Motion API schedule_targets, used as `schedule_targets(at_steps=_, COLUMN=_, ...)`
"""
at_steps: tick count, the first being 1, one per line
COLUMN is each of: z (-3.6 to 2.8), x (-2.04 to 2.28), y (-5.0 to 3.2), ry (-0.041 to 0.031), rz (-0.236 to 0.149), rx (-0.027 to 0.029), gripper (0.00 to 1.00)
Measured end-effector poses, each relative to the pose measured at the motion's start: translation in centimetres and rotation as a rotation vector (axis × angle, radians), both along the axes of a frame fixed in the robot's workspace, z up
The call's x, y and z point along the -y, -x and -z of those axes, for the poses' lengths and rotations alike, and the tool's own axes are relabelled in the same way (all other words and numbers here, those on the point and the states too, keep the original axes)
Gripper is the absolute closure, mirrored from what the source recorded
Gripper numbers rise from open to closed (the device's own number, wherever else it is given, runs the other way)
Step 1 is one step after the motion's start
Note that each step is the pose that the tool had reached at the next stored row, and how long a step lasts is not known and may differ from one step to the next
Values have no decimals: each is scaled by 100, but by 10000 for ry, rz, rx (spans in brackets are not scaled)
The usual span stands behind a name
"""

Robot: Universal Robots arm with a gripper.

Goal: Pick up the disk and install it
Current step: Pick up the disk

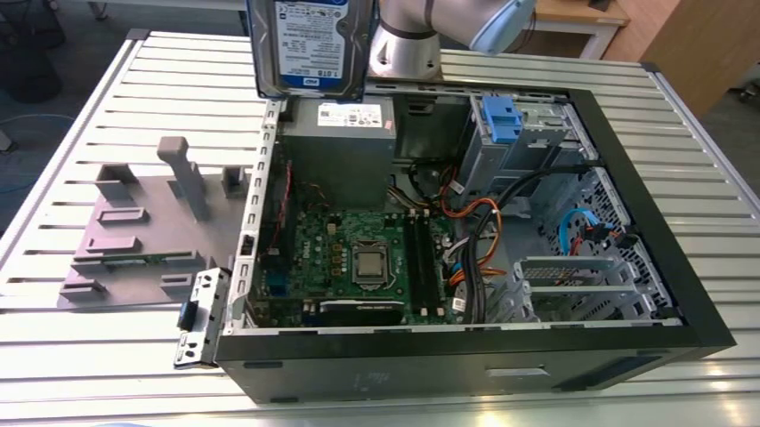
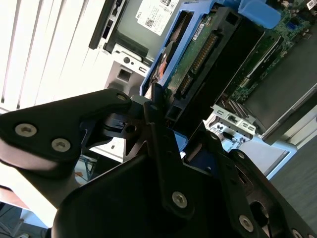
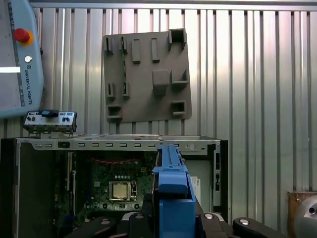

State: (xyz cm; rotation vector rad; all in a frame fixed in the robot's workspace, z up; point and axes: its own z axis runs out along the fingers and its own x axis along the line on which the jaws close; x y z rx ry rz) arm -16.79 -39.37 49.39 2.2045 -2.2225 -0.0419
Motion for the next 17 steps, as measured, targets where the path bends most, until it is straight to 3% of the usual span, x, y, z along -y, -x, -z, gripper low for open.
schedule_targets(at_steps=17, z=6, x=0, y=-171, ry=0, rz=-1, rx=0, gripper=64)
